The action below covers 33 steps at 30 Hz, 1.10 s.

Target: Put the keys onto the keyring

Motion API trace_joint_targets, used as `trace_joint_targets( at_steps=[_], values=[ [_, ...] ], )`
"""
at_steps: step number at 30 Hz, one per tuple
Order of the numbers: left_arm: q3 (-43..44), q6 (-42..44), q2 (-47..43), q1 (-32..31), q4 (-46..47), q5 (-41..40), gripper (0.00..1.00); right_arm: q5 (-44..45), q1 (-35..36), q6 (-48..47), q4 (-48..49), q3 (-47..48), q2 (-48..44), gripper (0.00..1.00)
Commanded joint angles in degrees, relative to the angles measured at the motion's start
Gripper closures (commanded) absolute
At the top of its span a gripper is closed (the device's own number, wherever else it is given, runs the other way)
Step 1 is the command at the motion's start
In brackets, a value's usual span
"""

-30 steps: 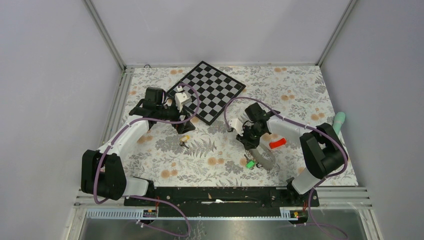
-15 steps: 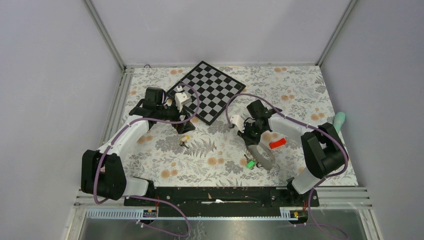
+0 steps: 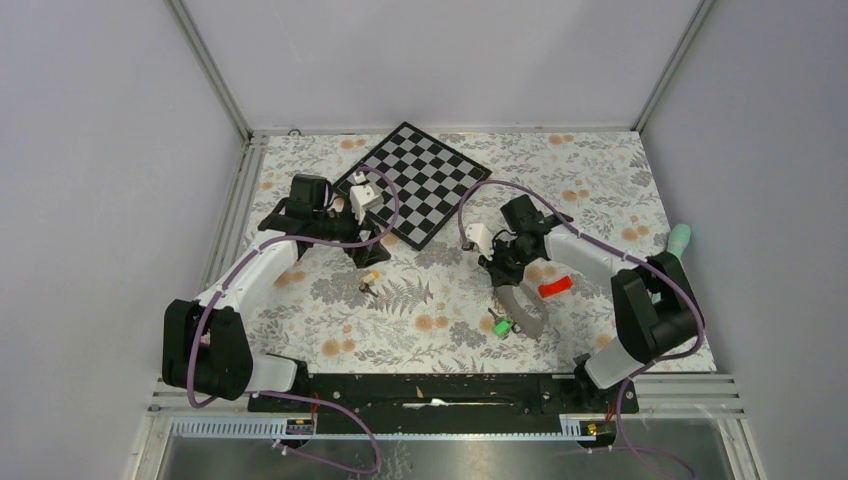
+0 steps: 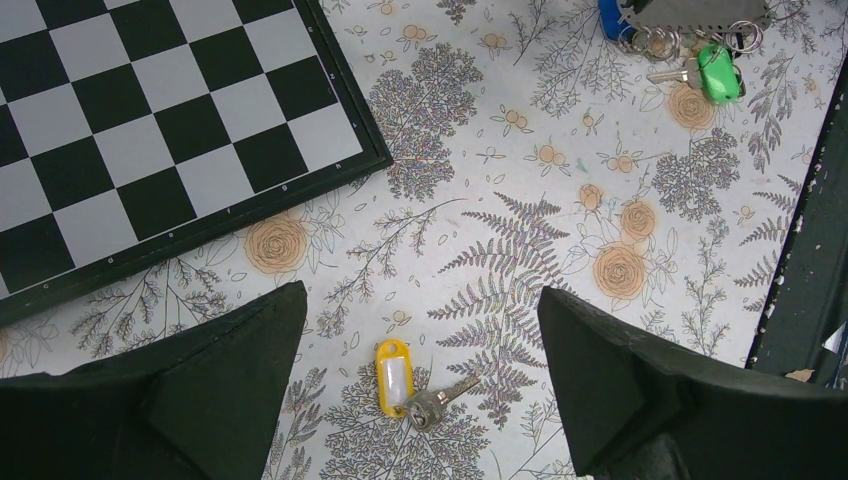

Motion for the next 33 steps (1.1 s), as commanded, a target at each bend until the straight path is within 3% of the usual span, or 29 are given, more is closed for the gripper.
trace_joint_targets(
  at_steps=[1,21,33],
  values=[
    [0.45,1.21,-0.62,0.39,1.33,1.39,0.04,-6.51,-0.33,-1.19,-2.43,0.9,-4.15,1.0],
    [-0.05,2.11,-1.26,0.41,1.32,2.07,0.04,-11.25,-1.34,-0.69,-5.36,0.46,-10.51,1.0],
    [3.0,3.22,1.02,0.26,1.33,6.58,0.06,-18.58,-2.01,2.55,-9.63,8.75,-17.11,1.0]
  ],
)
